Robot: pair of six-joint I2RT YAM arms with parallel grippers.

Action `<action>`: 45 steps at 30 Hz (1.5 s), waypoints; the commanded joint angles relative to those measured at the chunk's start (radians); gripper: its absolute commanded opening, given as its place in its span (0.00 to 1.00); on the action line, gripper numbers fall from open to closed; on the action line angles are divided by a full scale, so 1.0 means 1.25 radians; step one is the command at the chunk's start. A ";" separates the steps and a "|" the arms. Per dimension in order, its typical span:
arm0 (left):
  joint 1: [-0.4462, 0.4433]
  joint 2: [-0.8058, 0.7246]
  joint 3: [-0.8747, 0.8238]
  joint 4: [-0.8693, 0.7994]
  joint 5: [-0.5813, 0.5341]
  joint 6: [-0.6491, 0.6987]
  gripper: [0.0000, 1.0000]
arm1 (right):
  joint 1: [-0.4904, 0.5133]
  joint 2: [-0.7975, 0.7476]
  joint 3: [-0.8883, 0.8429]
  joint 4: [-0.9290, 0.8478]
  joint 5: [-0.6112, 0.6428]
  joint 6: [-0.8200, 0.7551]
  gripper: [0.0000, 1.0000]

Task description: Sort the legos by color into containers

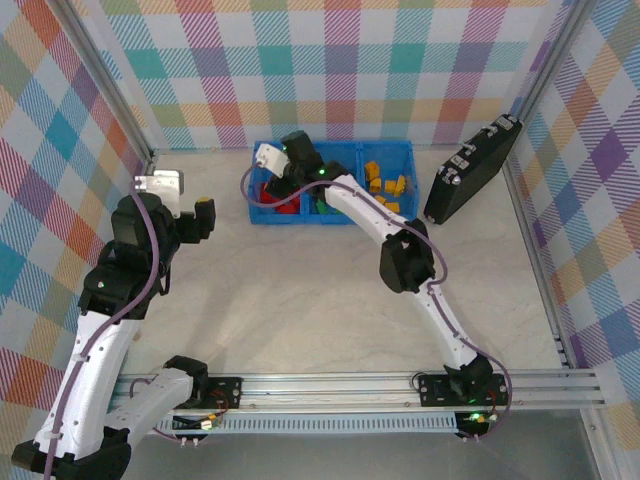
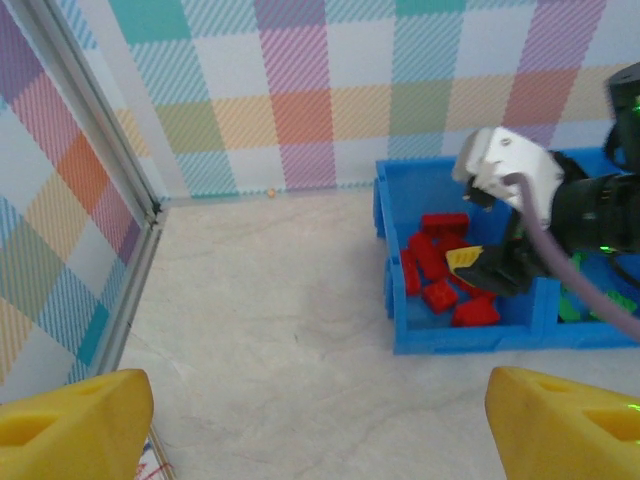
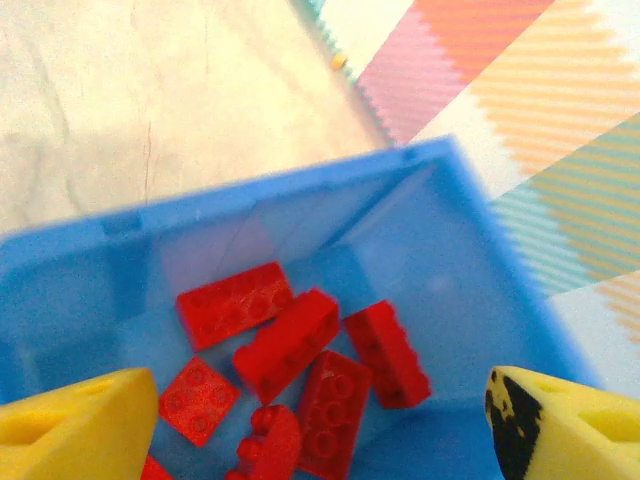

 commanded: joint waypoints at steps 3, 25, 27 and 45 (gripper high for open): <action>0.010 -0.013 0.039 0.092 -0.085 0.017 0.92 | -0.006 -0.160 -0.062 0.076 -0.094 0.076 0.85; 0.012 0.064 -0.236 0.517 0.001 -0.012 1.00 | -0.081 -1.015 -0.965 0.165 0.087 0.387 0.99; 0.013 0.083 -0.308 0.568 -0.009 -0.008 1.00 | -0.083 -1.074 -1.005 0.098 0.130 0.403 0.99; 0.132 0.386 -0.692 1.113 -0.061 -0.121 1.00 | -0.086 -1.436 -1.228 -0.192 0.392 0.638 0.99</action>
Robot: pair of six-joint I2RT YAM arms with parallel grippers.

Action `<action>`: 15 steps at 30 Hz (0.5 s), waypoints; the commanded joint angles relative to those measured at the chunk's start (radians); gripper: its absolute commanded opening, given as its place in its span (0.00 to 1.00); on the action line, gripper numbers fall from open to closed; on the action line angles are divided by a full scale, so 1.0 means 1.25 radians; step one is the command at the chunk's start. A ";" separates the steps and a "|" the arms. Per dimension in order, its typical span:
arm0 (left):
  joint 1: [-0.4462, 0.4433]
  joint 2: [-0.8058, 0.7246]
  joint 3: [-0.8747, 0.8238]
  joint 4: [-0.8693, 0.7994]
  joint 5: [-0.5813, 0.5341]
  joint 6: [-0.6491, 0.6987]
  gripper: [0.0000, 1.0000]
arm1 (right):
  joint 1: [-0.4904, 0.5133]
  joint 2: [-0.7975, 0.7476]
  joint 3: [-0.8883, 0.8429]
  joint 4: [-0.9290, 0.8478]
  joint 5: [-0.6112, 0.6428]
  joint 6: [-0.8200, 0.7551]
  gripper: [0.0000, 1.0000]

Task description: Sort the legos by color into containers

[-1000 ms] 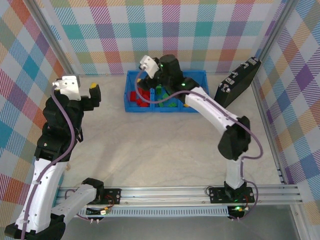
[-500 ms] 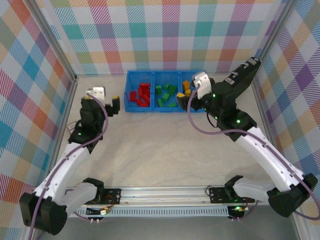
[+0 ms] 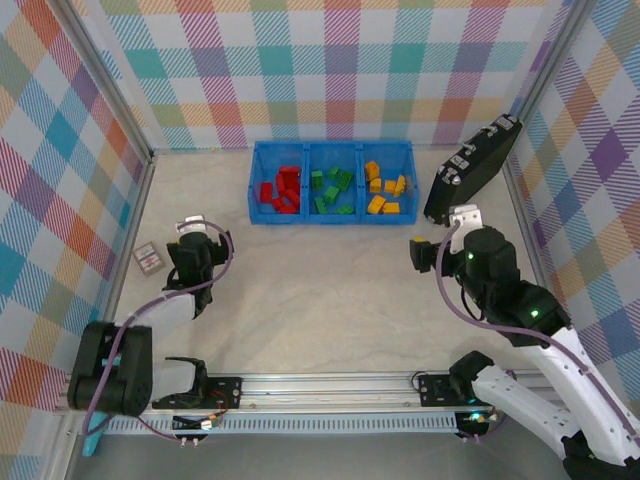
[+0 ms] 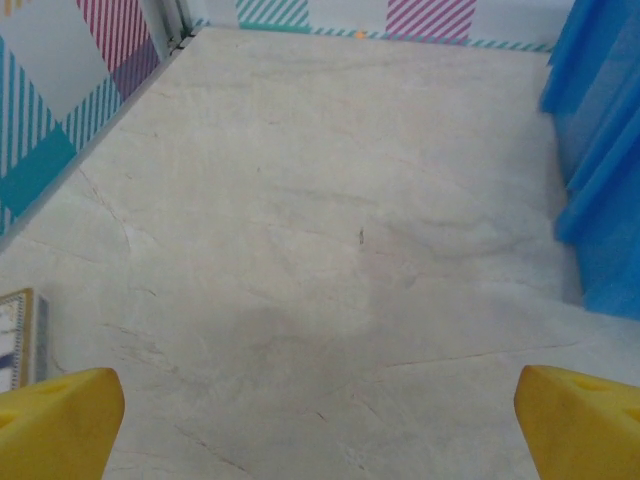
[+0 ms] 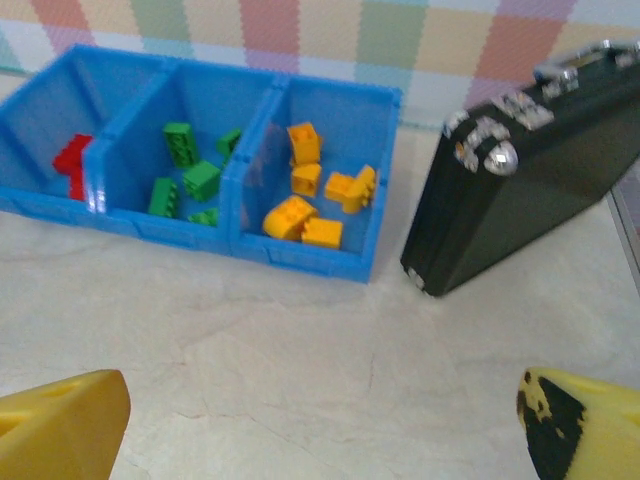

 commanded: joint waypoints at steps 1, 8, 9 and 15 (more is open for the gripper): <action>0.009 0.068 -0.020 0.184 -0.031 -0.039 1.00 | -0.001 -0.007 -0.042 0.011 0.072 0.061 0.99; 0.017 0.215 0.010 0.246 0.102 0.003 1.00 | -0.002 -0.029 -0.115 0.063 0.094 0.065 0.99; 0.016 0.252 -0.001 0.324 0.127 0.027 1.00 | -0.002 -0.033 -0.128 0.080 0.093 0.061 0.99; 0.017 0.238 0.003 0.291 0.121 0.020 1.00 | -0.005 -0.033 -0.219 0.204 0.117 0.023 0.99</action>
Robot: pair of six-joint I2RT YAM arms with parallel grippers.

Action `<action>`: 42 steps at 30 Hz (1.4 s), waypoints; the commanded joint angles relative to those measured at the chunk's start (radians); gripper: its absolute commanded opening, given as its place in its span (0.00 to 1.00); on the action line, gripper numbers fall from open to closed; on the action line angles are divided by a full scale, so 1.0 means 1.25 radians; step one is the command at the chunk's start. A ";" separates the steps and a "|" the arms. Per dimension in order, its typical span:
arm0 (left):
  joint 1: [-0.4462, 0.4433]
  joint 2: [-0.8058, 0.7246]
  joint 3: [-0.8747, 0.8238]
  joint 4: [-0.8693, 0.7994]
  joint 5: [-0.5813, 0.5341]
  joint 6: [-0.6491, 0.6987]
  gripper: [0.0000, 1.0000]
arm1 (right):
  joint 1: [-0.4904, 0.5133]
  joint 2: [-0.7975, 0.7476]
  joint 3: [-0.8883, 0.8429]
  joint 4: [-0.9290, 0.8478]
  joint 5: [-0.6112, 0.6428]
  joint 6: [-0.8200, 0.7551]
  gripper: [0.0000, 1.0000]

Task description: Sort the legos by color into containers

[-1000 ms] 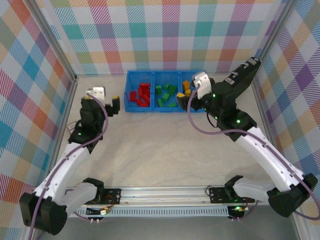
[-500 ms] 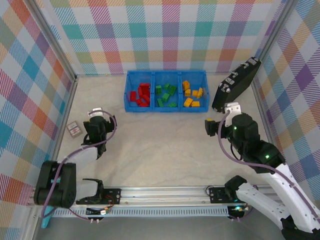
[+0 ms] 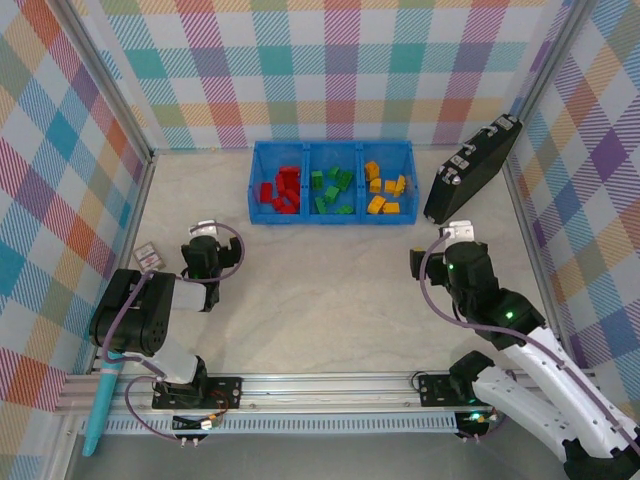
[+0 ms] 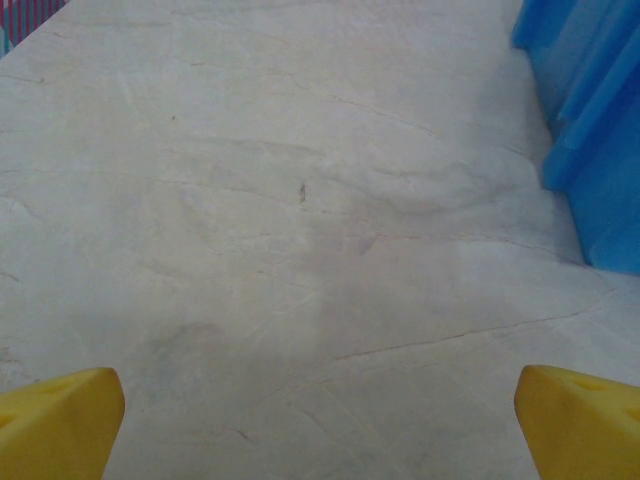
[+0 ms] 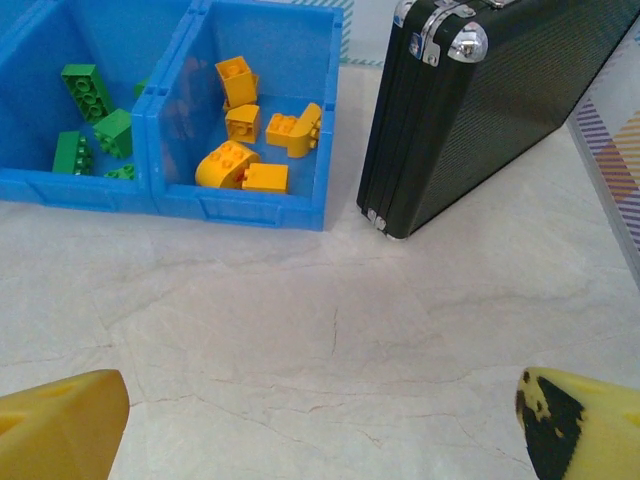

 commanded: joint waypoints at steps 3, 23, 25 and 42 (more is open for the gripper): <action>0.007 0.002 0.009 0.051 0.027 0.013 1.00 | -0.017 0.027 -0.099 0.226 0.059 -0.085 0.99; -0.003 0.002 0.011 0.047 0.013 0.018 1.00 | -0.351 0.465 -0.356 1.013 -0.345 -0.250 0.99; -0.003 0.002 0.011 0.047 0.014 0.018 1.00 | -0.357 0.499 -0.329 1.006 -0.367 -0.259 0.99; -0.003 0.002 0.012 0.047 0.014 0.018 1.00 | -0.479 0.698 -0.262 1.098 -0.514 -0.129 0.99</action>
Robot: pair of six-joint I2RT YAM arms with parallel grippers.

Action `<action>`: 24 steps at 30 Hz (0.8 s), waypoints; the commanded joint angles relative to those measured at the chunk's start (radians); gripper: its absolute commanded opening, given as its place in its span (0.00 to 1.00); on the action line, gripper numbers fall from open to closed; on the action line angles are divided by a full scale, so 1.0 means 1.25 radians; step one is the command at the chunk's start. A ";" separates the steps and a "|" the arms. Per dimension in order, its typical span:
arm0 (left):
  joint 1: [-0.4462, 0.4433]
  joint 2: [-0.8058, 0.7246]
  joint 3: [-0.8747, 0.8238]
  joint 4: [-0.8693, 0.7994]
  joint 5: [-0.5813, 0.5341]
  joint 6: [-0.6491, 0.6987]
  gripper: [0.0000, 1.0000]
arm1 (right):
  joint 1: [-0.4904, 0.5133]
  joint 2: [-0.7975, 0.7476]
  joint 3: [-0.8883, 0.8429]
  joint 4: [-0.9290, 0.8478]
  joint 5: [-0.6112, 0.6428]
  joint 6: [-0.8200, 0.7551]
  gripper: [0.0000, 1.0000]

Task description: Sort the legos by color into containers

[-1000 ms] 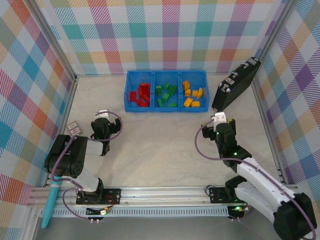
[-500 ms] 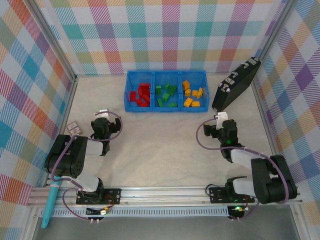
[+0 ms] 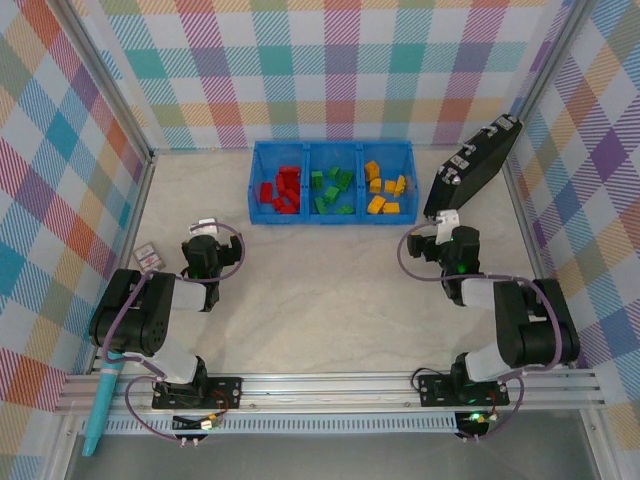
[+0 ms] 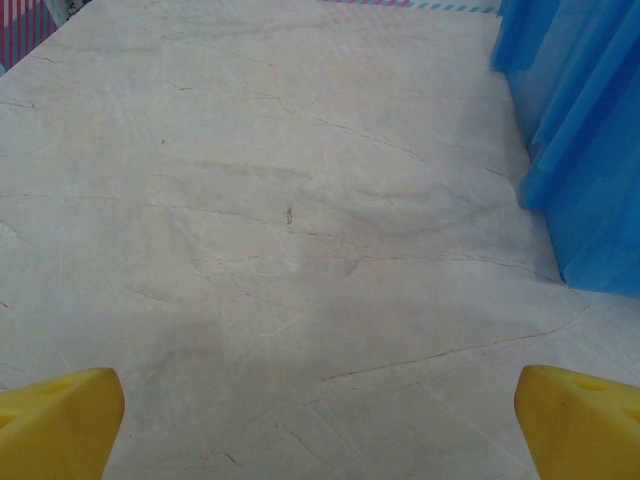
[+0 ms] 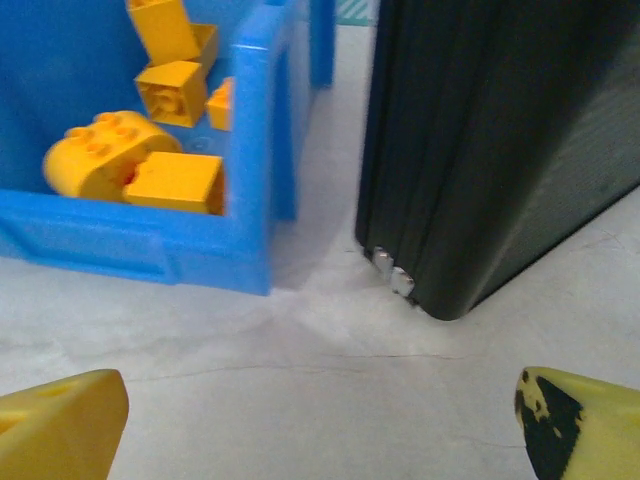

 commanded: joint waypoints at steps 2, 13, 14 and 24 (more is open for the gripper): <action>-0.003 0.002 0.012 0.025 0.004 0.011 1.00 | -0.031 0.030 0.000 0.070 -0.063 0.055 0.99; -0.002 0.002 0.011 0.026 0.004 0.012 1.00 | -0.034 0.026 -0.003 0.071 -0.066 0.057 0.99; -0.002 0.002 0.011 0.025 0.005 0.010 1.00 | -0.033 0.027 -0.002 0.070 -0.067 0.058 0.99; -0.004 0.002 0.011 0.025 0.004 0.011 1.00 | -0.033 0.027 -0.002 0.069 -0.066 0.057 0.99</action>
